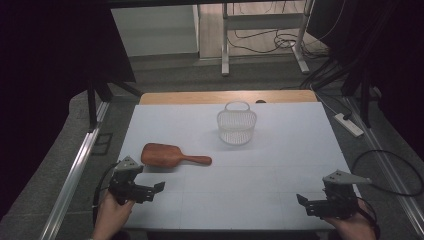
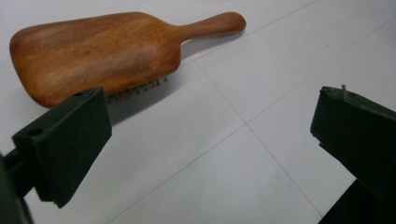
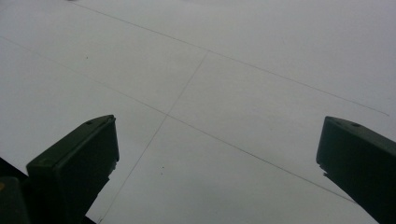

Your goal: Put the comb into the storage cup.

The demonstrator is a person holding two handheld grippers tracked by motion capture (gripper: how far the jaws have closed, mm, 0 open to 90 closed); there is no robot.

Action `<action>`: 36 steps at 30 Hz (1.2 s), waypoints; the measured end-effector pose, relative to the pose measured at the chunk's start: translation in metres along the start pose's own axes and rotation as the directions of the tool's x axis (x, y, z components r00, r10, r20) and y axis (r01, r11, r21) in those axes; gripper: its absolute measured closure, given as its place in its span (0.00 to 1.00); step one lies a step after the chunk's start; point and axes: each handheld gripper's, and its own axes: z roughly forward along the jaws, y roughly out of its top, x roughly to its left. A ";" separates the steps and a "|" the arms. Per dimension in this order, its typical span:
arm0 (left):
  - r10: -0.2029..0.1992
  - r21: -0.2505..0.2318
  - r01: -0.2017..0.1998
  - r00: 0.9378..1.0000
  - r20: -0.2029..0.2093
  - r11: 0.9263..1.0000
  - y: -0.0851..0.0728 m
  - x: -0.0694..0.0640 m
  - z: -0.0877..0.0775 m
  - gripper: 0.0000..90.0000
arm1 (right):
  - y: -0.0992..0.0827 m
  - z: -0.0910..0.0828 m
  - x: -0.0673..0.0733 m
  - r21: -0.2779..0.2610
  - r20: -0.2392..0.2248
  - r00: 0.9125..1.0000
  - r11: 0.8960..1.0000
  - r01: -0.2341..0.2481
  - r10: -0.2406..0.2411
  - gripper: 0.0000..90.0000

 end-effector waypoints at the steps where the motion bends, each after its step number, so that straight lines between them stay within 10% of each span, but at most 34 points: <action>1: 0.002 0.002 -0.002 1.000 0.002 1.000 0.002 0.000 0.001 0.00 | 0.000 0.000 0.000 0.000 -0.001 1.000 1.000 0.000 0.000 0.00; 36: 0.026 0.063 -0.027 0.999 0.028 0.998 0.059 0.005 0.038 0.00 | 0.000 0.001 0.000 0.007 -0.010 1.000 1.000 0.005 -0.005 0.00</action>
